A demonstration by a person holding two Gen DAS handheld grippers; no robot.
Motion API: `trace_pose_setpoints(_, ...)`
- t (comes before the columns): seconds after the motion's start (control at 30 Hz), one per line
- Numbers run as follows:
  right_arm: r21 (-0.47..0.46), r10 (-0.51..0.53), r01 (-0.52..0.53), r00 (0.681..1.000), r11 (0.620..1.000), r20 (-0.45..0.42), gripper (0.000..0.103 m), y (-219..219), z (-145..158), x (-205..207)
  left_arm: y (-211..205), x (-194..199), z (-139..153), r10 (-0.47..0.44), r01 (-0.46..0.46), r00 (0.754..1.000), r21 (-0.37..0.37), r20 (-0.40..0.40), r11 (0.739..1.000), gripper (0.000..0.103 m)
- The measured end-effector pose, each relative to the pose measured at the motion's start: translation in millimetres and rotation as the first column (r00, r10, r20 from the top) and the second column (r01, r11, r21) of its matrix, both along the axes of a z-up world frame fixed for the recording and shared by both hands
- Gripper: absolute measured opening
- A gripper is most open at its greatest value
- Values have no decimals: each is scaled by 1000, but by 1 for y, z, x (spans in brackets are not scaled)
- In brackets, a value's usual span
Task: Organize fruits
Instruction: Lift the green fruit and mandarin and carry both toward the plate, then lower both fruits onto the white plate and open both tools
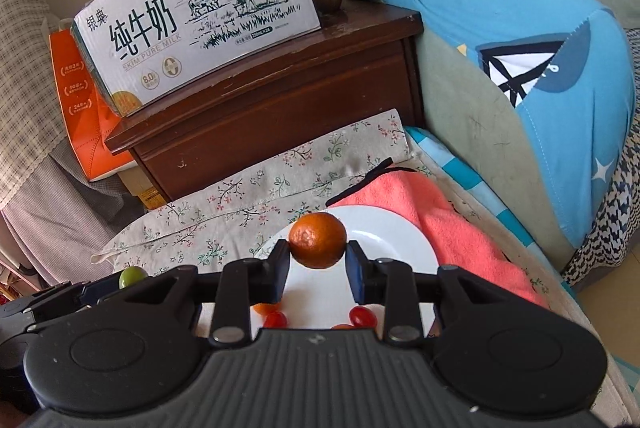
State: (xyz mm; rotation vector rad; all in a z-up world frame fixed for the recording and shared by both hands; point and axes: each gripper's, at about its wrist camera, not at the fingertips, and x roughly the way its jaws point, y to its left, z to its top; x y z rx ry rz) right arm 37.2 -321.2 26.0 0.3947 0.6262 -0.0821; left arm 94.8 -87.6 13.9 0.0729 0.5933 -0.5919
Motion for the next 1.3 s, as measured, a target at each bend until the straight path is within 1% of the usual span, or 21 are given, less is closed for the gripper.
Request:
trace_pose_setpoints(0.07,12,-5,5,1000,1000,-18,30,-2,-4,4,-8,2,-2,-21,21,1000,3,-4,1000,32)
trace_pose_setpoints(0.27,9,-40,41,997,999,-58,30,-8,-12,13,-33,7,-11,-76,77,997,17,-10,997,32)
trace_pose_setpoints(0.43,52,-91,98,988,994,-128,30,-19,-27,21,-50,11,-21,-110,111,994,28,-28,993,32)
trace_pose_setpoints(0.8,83,-105,123,974,989,-199,30,-24,-47,36,-76,16,-44,-147,152,987,73,-69,986,32)
trace_pose_setpoints(0.87,97,-110,133,971,986,-214,30,-25,-51,38,-79,16,-46,-149,154,986,74,-72,985,32)
trace_pose_setpoints(1.03,86,-115,137,969,987,-221,32,-24,-55,41,-82,16,-44,-140,145,987,58,-76,988,34)
trace_pose_setpoints(1.07,85,-116,137,970,987,-216,33,-24,-54,41,-81,16,-42,-135,139,988,52,-75,989,36)
trace_pose_setpoints(1.13,74,-120,137,973,988,-198,33,-23,-50,40,-77,16,-36,-110,113,992,41,-62,993,54)
trace_pose_setpoints(1.3,37,-126,132,982,991,-142,33,-19,-39,37,-63,18,-18,-71,72,996,18,-46,997,57)
